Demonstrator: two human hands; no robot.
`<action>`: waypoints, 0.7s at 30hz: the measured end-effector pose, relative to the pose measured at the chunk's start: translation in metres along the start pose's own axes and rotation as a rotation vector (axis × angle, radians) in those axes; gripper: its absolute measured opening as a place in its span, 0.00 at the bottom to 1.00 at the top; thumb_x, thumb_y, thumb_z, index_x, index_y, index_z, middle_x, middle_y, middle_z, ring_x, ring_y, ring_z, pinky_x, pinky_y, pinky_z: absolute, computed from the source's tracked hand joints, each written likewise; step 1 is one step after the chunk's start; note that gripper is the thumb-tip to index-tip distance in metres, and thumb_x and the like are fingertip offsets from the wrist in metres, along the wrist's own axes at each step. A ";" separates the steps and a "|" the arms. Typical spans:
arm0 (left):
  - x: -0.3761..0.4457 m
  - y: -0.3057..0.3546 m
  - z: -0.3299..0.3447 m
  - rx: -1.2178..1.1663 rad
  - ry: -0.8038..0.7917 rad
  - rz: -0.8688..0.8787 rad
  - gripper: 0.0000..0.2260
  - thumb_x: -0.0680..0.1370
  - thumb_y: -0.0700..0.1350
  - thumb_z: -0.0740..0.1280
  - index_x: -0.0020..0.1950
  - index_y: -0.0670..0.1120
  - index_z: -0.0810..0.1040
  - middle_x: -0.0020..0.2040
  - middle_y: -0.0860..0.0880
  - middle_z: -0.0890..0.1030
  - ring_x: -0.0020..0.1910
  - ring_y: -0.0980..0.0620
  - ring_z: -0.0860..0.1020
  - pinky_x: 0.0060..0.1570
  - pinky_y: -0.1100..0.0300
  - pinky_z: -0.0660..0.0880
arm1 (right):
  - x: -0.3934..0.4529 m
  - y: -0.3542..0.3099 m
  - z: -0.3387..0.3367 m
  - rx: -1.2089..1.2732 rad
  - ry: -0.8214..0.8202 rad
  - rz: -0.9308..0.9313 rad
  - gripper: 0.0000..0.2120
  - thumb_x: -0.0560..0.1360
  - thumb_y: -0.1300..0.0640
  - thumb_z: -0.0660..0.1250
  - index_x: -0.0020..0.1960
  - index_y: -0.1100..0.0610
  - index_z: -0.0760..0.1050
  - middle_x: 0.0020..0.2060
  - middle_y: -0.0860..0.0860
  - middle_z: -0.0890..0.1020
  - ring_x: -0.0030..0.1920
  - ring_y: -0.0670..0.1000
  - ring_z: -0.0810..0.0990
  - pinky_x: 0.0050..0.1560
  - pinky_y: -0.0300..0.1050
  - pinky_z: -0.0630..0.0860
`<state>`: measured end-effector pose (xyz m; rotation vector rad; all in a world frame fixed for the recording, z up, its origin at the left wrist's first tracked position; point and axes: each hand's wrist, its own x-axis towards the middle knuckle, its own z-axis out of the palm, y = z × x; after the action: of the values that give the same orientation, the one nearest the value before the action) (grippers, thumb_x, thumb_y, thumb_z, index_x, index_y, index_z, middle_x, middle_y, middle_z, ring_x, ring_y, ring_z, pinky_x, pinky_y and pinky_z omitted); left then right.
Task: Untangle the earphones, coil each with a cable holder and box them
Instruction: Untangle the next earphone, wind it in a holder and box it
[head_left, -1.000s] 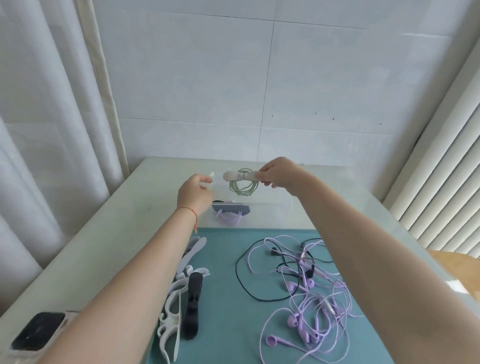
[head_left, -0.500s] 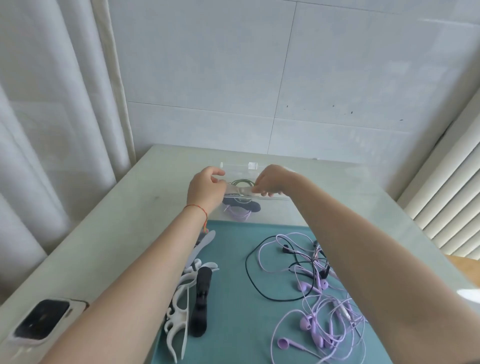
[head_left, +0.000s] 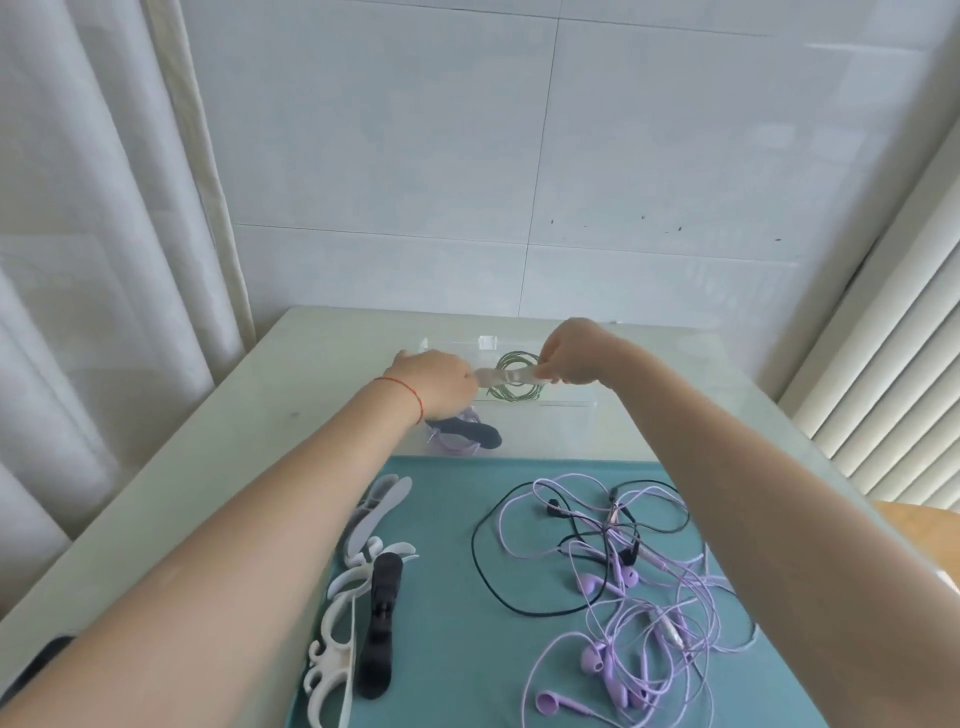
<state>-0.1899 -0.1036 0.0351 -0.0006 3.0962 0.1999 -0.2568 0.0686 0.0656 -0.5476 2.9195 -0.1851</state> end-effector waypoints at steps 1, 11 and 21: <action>0.000 0.004 0.001 -0.001 -0.075 -0.009 0.14 0.80 0.44 0.50 0.53 0.51 0.74 0.58 0.45 0.78 0.55 0.45 0.73 0.59 0.50 0.63 | -0.001 0.001 0.001 0.003 0.014 0.015 0.24 0.77 0.45 0.63 0.56 0.65 0.80 0.52 0.59 0.81 0.45 0.52 0.73 0.46 0.44 0.71; 0.000 -0.013 0.014 -0.031 0.211 0.086 0.24 0.71 0.50 0.43 0.44 0.47 0.78 0.46 0.47 0.81 0.50 0.45 0.73 0.50 0.53 0.60 | 0.008 -0.016 0.018 0.007 0.030 -0.022 0.23 0.75 0.45 0.66 0.55 0.65 0.80 0.51 0.61 0.82 0.42 0.50 0.71 0.44 0.43 0.71; -0.016 -0.040 0.022 -0.685 0.420 -0.129 0.19 0.70 0.51 0.51 0.44 0.47 0.81 0.57 0.44 0.80 0.58 0.46 0.75 0.51 0.60 0.66 | 0.012 -0.046 0.034 -0.032 -0.174 0.034 0.14 0.77 0.54 0.62 0.45 0.63 0.82 0.40 0.53 0.83 0.36 0.50 0.79 0.40 0.40 0.74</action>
<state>-0.1733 -0.1408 0.0091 -0.2938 3.2065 1.3914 -0.2459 0.0188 0.0374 -0.4919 2.7647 -0.0823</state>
